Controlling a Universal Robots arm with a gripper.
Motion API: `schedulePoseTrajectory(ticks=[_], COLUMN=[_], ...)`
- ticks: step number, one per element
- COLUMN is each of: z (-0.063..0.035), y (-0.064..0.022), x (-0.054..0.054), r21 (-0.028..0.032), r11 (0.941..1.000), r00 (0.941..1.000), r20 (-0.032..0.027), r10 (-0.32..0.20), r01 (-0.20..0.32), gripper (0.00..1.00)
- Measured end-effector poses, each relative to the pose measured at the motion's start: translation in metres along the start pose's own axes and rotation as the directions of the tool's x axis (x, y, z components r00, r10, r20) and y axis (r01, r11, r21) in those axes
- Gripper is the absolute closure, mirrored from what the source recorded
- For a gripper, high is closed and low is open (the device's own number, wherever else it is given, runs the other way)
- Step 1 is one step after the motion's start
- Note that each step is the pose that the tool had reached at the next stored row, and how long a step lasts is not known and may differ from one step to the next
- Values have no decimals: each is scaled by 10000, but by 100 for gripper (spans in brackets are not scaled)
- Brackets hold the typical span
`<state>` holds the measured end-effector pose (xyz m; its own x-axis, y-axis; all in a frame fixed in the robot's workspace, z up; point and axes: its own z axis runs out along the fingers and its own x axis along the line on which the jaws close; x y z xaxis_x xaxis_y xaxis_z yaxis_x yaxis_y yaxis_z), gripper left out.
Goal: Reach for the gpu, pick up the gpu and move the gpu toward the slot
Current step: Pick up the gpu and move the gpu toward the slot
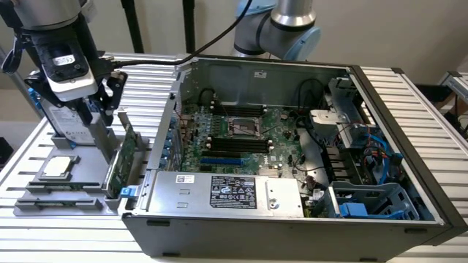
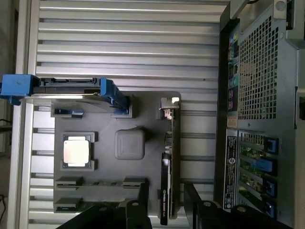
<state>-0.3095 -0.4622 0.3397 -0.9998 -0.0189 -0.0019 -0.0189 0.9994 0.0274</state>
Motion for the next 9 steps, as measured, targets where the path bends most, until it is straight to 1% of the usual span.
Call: schedulePoseTrajectory(ticks=[4,9], z=[73,164], y=[-2,-4], x=[0,4], r21=[4,6], r11=[10000,10000], r00=[10000,9999], r20=[81,146], r10=[-2,-3], r01=[2,3], gripper=[58,58])
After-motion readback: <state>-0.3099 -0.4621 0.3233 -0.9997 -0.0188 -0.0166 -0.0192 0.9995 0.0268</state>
